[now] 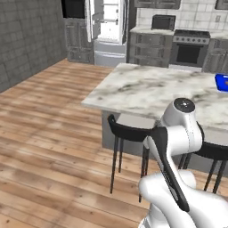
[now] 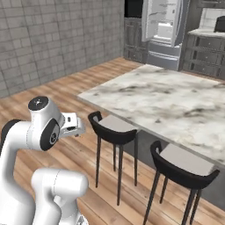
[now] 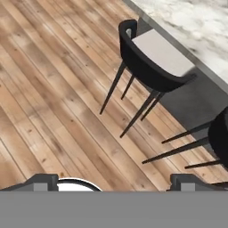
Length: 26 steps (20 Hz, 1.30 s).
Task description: Take the donut and cake from the fridge and place them on the empty tray on the dining counter.
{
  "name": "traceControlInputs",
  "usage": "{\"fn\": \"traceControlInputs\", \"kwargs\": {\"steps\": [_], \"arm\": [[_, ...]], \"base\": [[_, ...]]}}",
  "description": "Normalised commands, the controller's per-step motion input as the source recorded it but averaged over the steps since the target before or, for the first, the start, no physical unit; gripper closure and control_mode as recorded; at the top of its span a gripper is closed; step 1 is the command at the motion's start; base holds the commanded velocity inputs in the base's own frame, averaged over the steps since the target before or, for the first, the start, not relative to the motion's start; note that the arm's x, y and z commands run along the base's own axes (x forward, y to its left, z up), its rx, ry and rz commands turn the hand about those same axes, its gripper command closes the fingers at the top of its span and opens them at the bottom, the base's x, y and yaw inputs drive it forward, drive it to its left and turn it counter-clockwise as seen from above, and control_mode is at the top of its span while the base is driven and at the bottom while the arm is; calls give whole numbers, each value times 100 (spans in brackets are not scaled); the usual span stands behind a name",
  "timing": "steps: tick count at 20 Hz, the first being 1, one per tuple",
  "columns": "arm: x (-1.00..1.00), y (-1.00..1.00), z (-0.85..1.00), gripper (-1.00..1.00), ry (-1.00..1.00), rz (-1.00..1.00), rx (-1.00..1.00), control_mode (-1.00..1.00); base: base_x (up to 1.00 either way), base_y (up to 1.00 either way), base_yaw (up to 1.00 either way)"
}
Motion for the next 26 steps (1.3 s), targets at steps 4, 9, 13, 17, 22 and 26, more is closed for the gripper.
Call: {"fn": "traceControlInputs", "kwargs": {"steps": [4, 9, 13, 17, 22, 26], "arm": [[0, 0, 0, -100, 0, 0, 0, 100], [0, 0, 0, -100, 0, 0, 0, 100], [0, 0, 0, -100, 0, 0, 0, 100], [0, 0, 0, -100, 0, 0, 0, 100], [0, 0, 0, -100, 0, 0, 0, 100], [0, 0, 0, -100, 0, 0, 0, 100]], "base": [[12, 94, -4], [8, 91, -6], [8, 90, -7], [11, 92, -8], [23, 93, -12], [32, 88, -21]]}}
